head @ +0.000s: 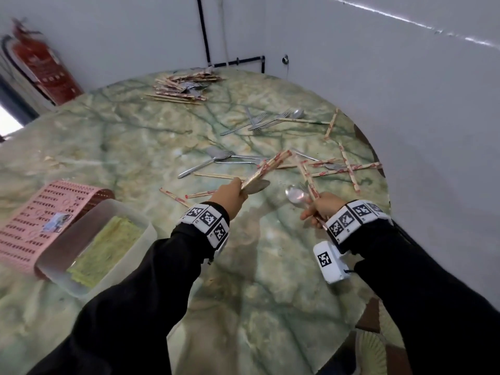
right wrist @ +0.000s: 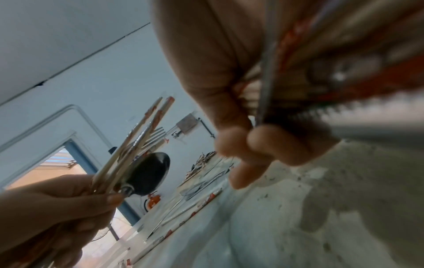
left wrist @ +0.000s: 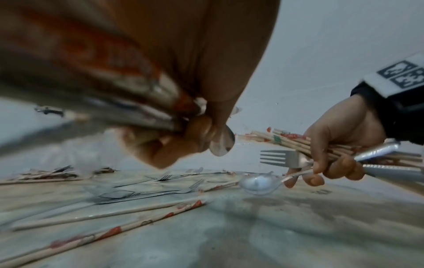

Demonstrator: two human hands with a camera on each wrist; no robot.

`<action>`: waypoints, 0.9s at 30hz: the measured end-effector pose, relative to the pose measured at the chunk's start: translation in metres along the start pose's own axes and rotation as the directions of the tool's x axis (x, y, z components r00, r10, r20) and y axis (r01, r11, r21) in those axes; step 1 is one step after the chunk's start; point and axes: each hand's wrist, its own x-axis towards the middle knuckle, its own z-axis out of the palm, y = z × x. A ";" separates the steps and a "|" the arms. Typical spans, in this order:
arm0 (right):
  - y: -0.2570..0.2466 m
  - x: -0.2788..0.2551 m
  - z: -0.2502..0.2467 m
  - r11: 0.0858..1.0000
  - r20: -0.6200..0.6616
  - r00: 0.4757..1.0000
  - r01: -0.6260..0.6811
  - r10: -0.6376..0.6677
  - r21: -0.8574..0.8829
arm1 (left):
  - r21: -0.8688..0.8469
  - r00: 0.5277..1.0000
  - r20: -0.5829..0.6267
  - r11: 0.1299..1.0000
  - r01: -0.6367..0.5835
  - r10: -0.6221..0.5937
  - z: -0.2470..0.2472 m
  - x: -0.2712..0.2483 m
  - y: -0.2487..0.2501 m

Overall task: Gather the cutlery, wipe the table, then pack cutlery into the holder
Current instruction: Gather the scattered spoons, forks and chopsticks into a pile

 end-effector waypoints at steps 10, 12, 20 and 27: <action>-0.021 0.074 -0.096 0.999 0.030 0.999 0.027 -0.027 -0.023 | -0.225 0.969 -0.114 0.956 0.190 -0.220 0.045 0.038 0.074; -0.022 0.090 -0.122 0.998 -0.004 0.999 0.040 -0.041 -0.058 | -0.264 0.964 -0.119 0.944 0.199 -0.236 0.057 0.050 0.099; -0.028 0.132 -0.167 0.941 -0.124 0.985 0.074 -0.121 -0.331 | -0.355 0.956 -0.122 0.911 0.209 -0.267 0.094 0.107 0.166; -0.040 0.161 -0.163 0.894 -0.042 0.995 0.065 -0.093 -0.443 | -0.256 0.980 -0.048 0.951 0.173 -0.192 0.118 0.144 0.180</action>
